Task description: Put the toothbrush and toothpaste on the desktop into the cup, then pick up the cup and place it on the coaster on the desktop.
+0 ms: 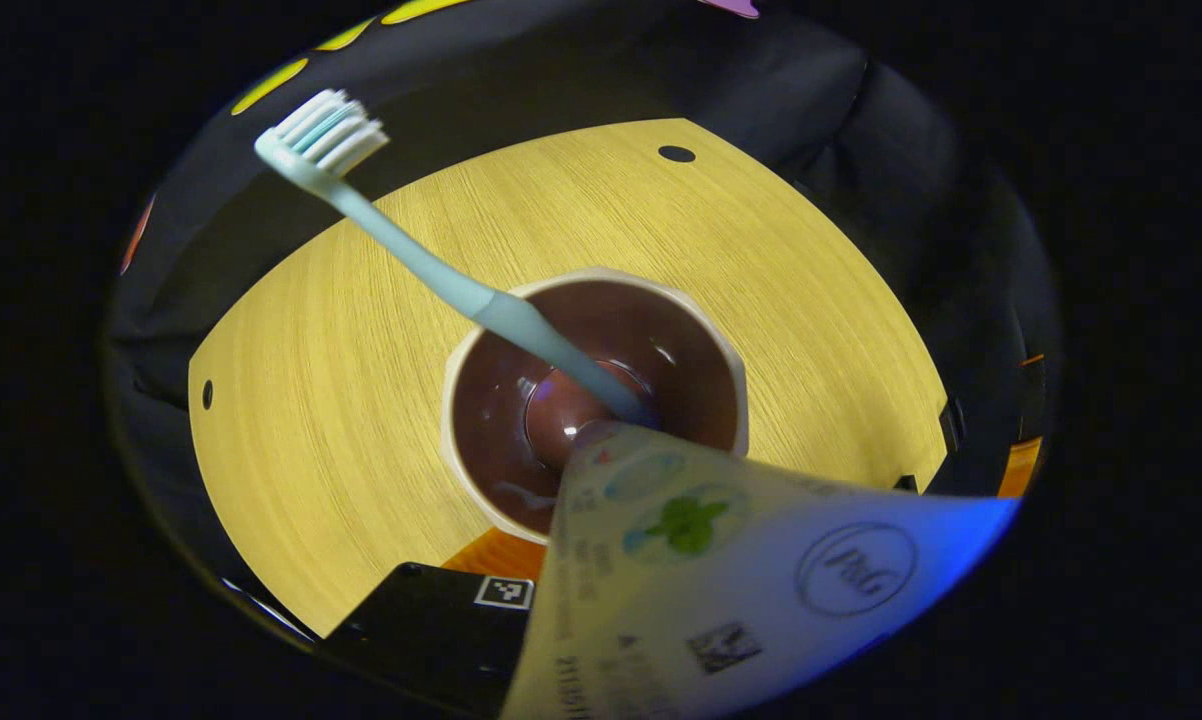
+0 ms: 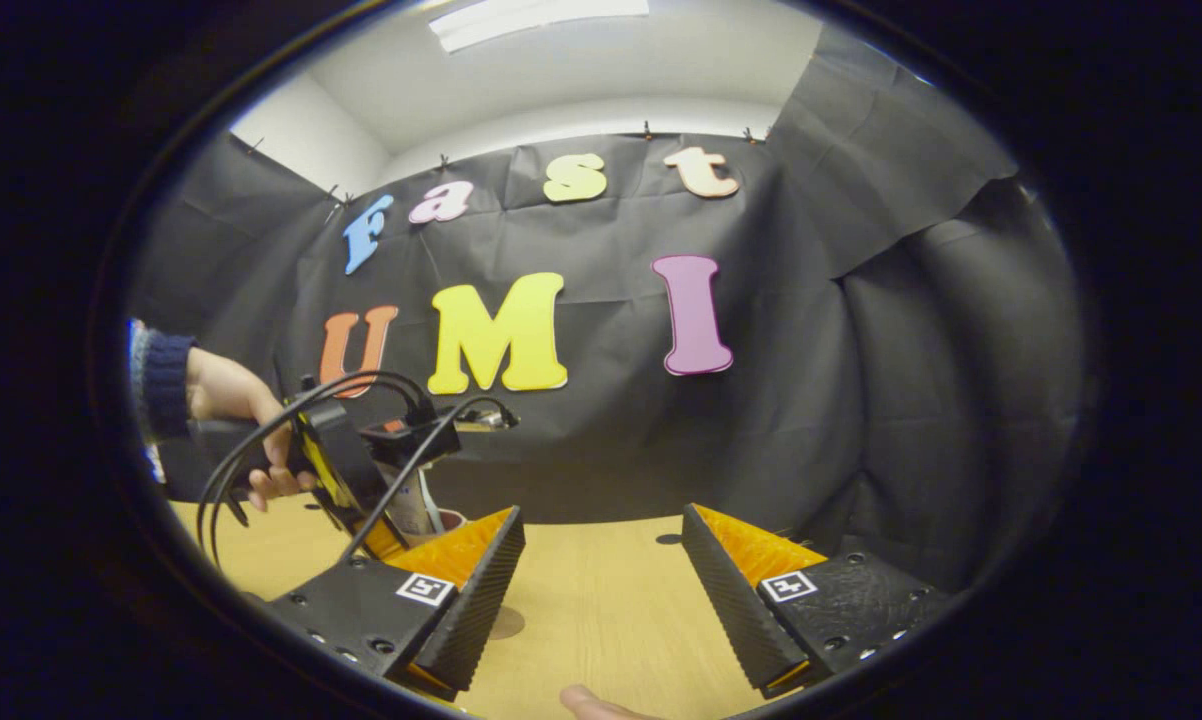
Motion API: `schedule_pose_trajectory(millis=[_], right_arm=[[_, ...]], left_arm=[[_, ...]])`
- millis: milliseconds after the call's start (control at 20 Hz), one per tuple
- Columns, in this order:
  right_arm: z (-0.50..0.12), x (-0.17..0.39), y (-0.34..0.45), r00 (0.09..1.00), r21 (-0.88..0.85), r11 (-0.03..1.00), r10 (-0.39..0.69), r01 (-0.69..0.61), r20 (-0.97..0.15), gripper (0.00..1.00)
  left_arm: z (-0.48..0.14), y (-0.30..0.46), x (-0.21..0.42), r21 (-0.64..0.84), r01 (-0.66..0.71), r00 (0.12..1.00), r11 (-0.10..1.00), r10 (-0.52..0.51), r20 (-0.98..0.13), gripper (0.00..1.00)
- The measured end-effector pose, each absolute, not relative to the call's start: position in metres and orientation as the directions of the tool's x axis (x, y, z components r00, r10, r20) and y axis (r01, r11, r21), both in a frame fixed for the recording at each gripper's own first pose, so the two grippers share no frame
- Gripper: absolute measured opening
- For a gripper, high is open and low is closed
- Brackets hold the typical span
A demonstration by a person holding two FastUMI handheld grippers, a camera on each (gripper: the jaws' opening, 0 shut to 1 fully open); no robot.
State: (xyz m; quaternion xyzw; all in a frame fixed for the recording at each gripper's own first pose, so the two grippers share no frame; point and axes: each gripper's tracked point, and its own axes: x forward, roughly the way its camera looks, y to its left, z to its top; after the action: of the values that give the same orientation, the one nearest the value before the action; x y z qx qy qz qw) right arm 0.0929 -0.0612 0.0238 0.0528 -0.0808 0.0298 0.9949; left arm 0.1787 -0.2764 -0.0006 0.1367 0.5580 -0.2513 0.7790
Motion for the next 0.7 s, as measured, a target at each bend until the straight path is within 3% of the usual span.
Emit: schedule_pose_trajectory(millis=[250, 300, 550, 700], right_arm=[[0.018, 0.098, -0.065, 0.989, 0.130, 0.989, 0.048, -0.067, 0.143, 0.95], [0.017, 0.098, -0.066, 0.989, 0.130, 0.989, 0.047, -0.065, 0.138, 0.92], [0.016, 0.098, -0.062, 0.989, 0.127, 0.989, 0.059, -0.076, 0.132, 0.99], [0.016, 0.099, -0.059, 0.989, 0.125, 0.989, 0.064, -0.081, 0.132, 0.95]], left_arm=[[-0.021, -0.272, 0.197, -0.052, 0.543, 0.262, 0.838, -0.228, -0.938, 0.36], [-0.017, -0.284, 0.191, -0.046, 0.538, 0.263, 0.842, -0.220, -0.939, 0.36], [0.001, -0.291, 0.191, -0.048, 0.546, 0.290, 0.836, -0.243, -0.926, 0.38], [0.024, -0.289, 0.189, -0.040, 0.544, 0.325, 0.838, -0.254, -0.911, 0.50]])
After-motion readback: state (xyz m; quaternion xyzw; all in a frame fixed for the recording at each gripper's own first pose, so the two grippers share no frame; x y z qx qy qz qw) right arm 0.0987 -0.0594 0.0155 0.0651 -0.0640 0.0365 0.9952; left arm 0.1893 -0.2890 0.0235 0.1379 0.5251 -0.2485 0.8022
